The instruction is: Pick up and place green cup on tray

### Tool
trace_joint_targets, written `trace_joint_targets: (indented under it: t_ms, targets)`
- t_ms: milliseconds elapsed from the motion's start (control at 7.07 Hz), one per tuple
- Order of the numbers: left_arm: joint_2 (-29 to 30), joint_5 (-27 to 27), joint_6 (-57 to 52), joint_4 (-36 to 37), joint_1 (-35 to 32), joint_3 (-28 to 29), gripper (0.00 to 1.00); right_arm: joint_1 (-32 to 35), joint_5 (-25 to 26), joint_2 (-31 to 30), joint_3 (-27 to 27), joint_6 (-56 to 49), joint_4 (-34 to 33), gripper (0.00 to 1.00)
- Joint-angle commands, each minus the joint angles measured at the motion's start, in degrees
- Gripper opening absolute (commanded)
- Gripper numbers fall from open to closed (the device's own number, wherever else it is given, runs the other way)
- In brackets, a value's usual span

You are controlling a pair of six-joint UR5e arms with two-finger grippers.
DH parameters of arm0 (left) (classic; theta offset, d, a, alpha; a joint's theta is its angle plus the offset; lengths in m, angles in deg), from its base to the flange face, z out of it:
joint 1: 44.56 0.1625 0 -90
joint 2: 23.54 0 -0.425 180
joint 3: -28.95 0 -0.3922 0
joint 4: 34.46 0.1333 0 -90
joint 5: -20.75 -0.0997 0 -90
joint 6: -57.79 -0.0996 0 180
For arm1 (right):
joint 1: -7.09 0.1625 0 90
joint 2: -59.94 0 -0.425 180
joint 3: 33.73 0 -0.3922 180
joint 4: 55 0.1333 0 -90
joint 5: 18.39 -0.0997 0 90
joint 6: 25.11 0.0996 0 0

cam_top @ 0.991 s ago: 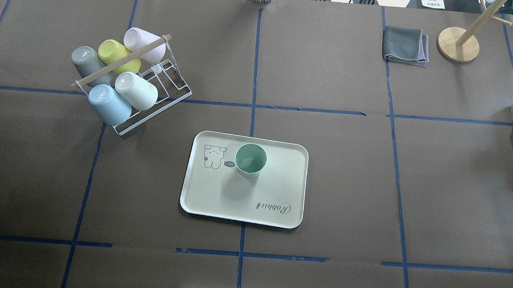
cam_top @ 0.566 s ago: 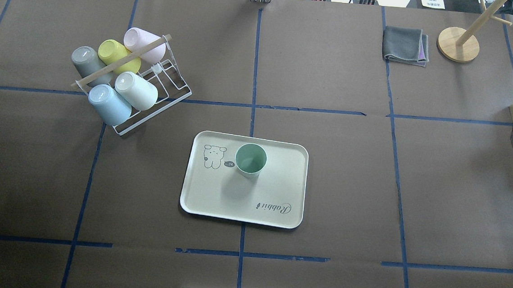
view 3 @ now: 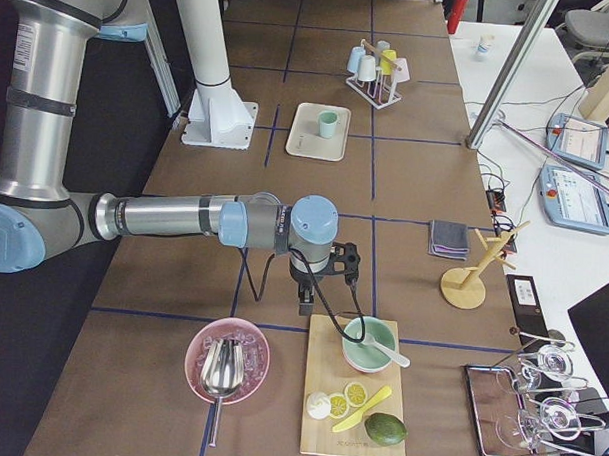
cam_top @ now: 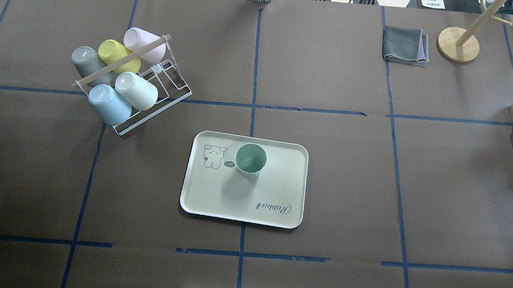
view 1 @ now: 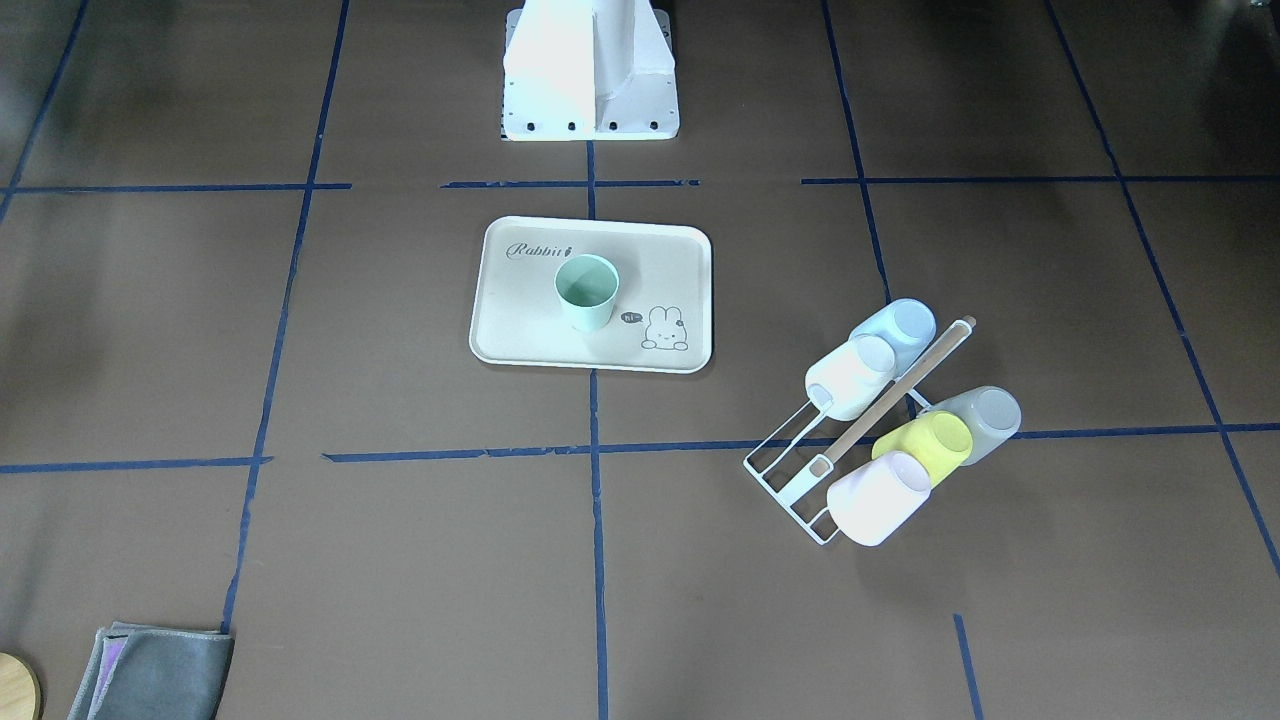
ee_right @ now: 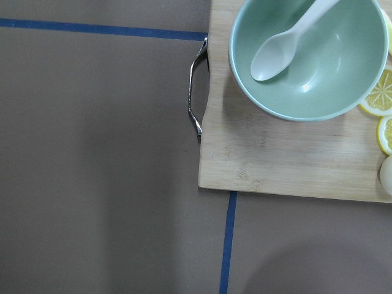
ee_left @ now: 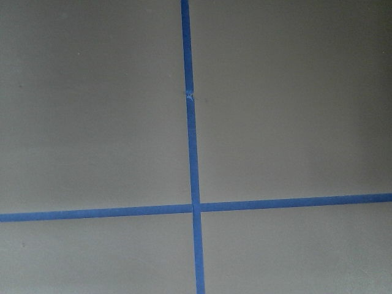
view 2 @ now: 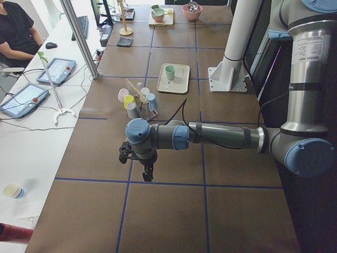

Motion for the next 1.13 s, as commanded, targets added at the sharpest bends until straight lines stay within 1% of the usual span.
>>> trace_joint_targets:
  t_ms: [0, 425, 991]
  targets:
    - [-3.37, -0.06, 0.00, 0.04, 0.28, -3.39, 1.00, -0.18, 0.06, 0.03, 0.52, 0.00, 0.09, 1.00]
    - [-3.12, -0.15, 0.00, -0.05, 0.28, -2.44, 1.00, -0.09, 0.06, 0.82, 0.61, -0.09, 0.00, 1.00]
    - [-2.95, -0.24, 0.00, -0.05, 0.28, -2.69, 1.00, -0.09, 0.15, 0.82, 0.61, -0.09, 0.00, 1.00]
